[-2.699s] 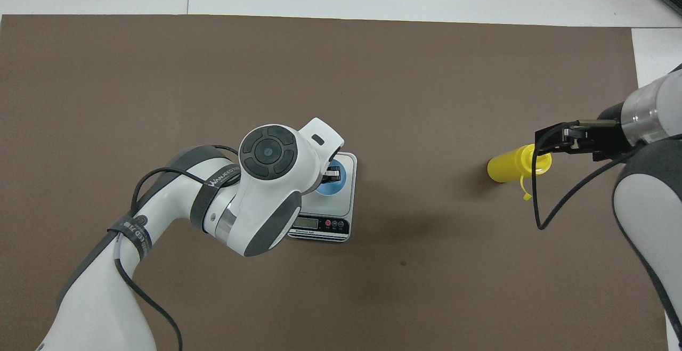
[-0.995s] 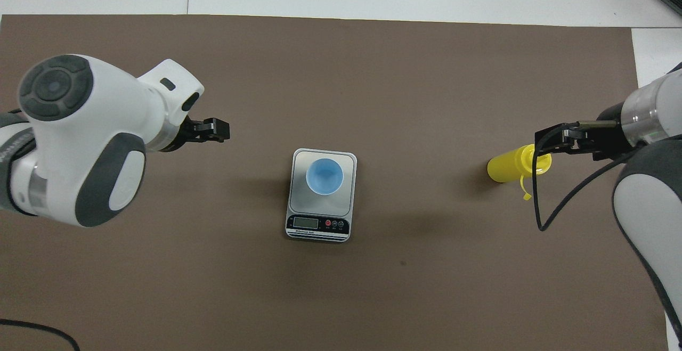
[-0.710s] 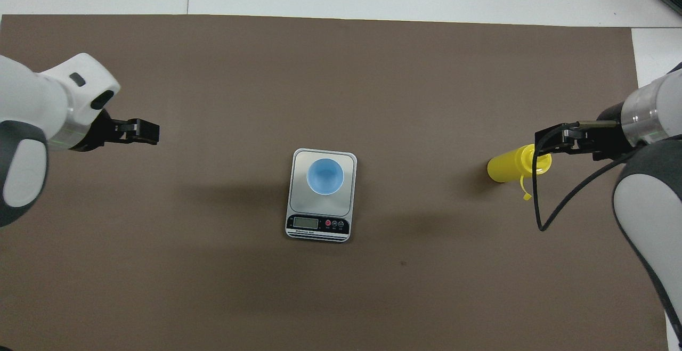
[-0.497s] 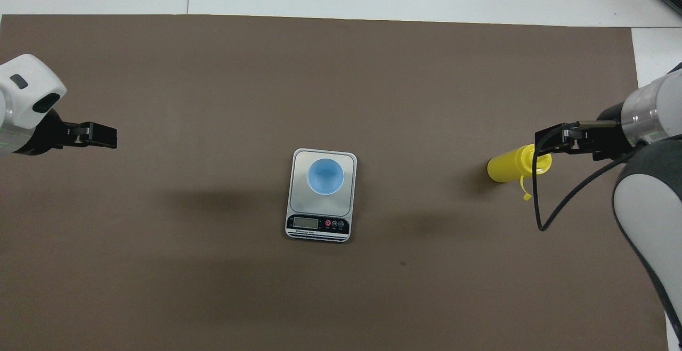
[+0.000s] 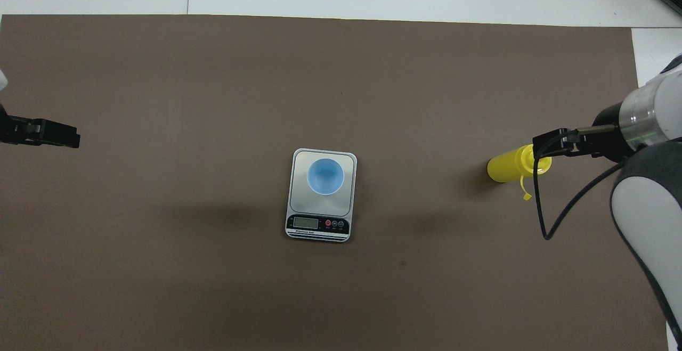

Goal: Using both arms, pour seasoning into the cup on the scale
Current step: 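Release the cup on the scale and withdraw the left gripper, then open the right gripper and grasp the yellow bottle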

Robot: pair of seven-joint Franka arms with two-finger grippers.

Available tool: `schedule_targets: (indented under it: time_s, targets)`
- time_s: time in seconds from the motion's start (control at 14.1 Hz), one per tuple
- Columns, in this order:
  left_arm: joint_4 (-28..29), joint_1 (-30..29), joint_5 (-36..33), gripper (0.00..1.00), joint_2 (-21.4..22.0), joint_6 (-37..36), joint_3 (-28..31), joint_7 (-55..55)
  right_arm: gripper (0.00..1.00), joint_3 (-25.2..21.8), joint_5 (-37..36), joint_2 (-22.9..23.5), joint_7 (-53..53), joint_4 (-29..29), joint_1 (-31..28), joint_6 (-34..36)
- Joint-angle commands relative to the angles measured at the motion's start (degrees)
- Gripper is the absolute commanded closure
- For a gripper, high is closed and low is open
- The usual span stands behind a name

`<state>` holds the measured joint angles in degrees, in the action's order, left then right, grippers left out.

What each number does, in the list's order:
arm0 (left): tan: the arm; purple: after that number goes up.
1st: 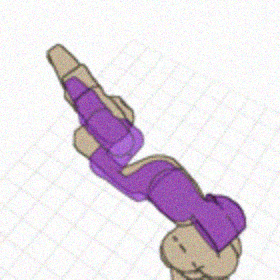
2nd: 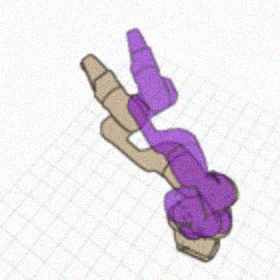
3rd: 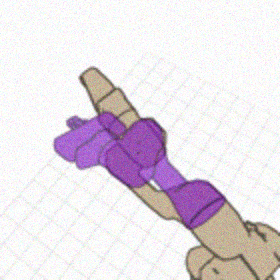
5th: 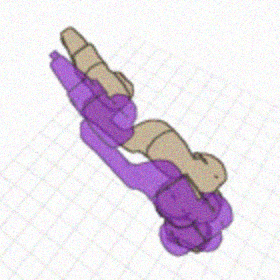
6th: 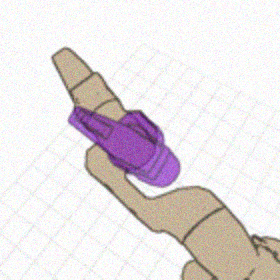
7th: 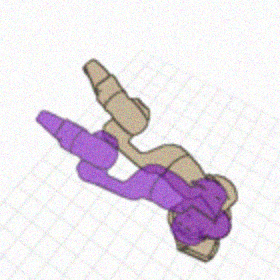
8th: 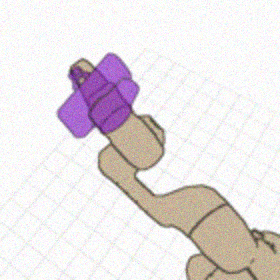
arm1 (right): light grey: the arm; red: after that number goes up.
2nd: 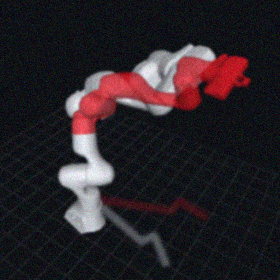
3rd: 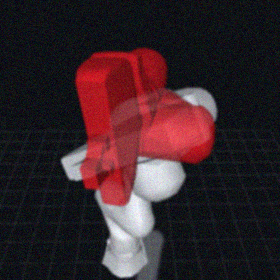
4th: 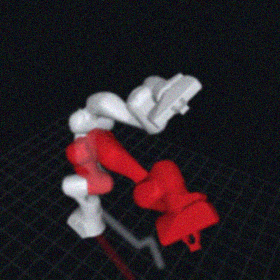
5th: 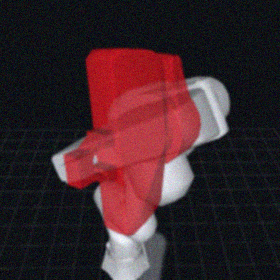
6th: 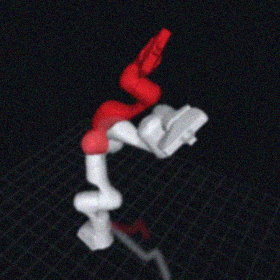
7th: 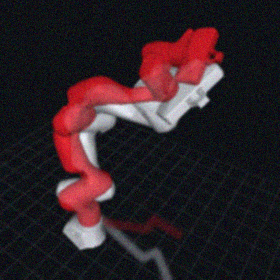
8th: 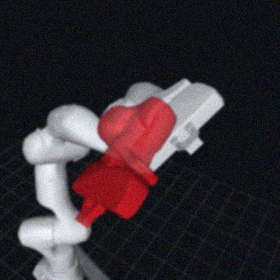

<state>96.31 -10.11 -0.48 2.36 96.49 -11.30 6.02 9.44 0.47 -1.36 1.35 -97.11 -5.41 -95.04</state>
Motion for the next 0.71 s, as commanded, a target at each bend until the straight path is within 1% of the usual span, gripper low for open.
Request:
schedule_targets:
  time_s: [0.0,0.21,0.36,0.5,0.64]
  targets:
    - [-5.3,1.1,-2.0,0.0,-1.4,-5.4,-0.5,0.7,0.0,0.2,0.3,-1.1,-6.2,-1.2,-1.0,-1.0]
    - [-4.3,1.0,-1.1,0.0,-1.0,-5.4,-0.7,-1.4,0.0,0.1,2.1,-1.2,-18.0,-2.4,-3.0,-3.0]
    - [-3.4,0.1,0.1,0.0,-0.5,-7.7,0.0,-3.3,0.0,0.1,4.4,-1.2,-24.8,-3.3,-5.3,-4.1]
    - [-3.3,-0.4,0.3,0.0,-0.4,-7.8,0.0,-3.4,0.0,0.1,7.4,-1.2,-35.0,-5.9,-8.1,-7.4]
    - [-1.7,-0.4,1.7,0.0,0.1,-6.3,0.0,-4.6,0.0,0.1,11.9,-1.2,-43.8,-8.7,-11.0,-10.2]
